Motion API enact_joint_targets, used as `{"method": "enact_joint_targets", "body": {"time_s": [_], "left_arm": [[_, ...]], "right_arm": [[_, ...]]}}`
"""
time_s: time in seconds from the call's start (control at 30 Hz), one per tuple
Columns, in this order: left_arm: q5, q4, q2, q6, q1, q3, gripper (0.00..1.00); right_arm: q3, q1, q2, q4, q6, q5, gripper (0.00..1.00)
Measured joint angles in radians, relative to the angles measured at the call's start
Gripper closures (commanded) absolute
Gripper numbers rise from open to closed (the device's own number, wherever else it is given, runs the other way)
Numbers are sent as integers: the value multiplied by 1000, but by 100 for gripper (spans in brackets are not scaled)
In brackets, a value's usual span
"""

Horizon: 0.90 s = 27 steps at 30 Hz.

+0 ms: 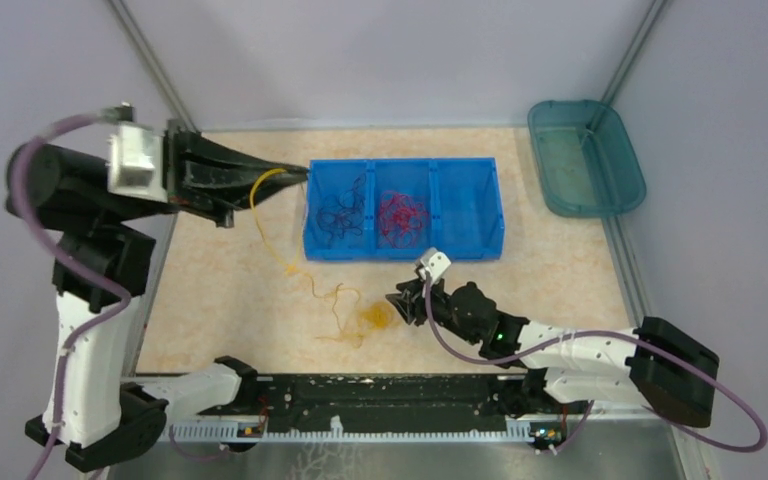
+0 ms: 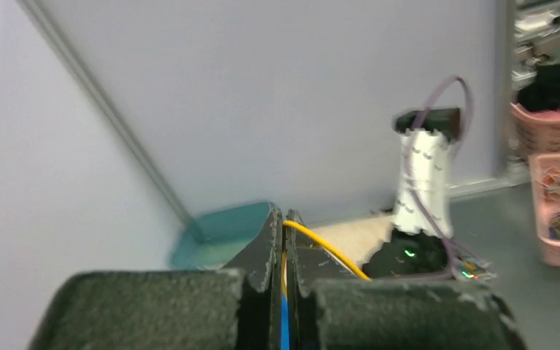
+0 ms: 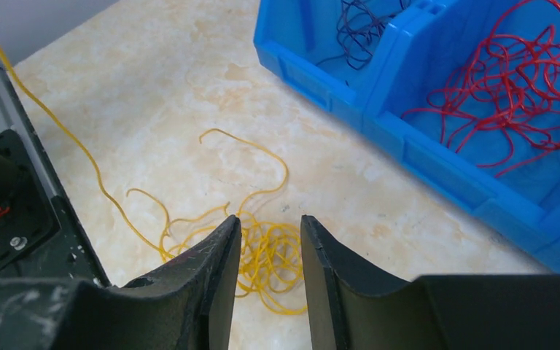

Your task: Untangle the cables

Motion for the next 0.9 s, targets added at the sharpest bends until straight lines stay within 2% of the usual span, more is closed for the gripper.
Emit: {"method": "enact_joint_targets", "body": {"time_s": [0.1, 0.17, 0.3, 0.4, 0.6, 0.8, 0.9], "left_arm": [[-56, -72, 81, 66, -1, 233, 100], [-104, -101, 129, 107, -2, 378, 100], [-205, -106, 162, 171, -2, 515, 100], [-262, -82, 158, 205, -2, 528, 100], [-313, -51, 151, 250, -2, 463, 100], [-324, -48, 147, 264, -2, 409, 100], [-324, -46, 144, 267, -2, 403, 100]], "right_arm": [[-11, 0, -27, -26, 5, 17, 45], [-11, 0, -54, -32, 3, 21, 40], [18, 0, -77, -53, -3, -5, 33], [79, 0, -79, -59, -18, -62, 26], [212, 0, -57, 2, -24, -262, 25], [323, 1, 119, 88, 16, -488, 25], [342, 3, 204, 93, 31, -548, 26]]}}
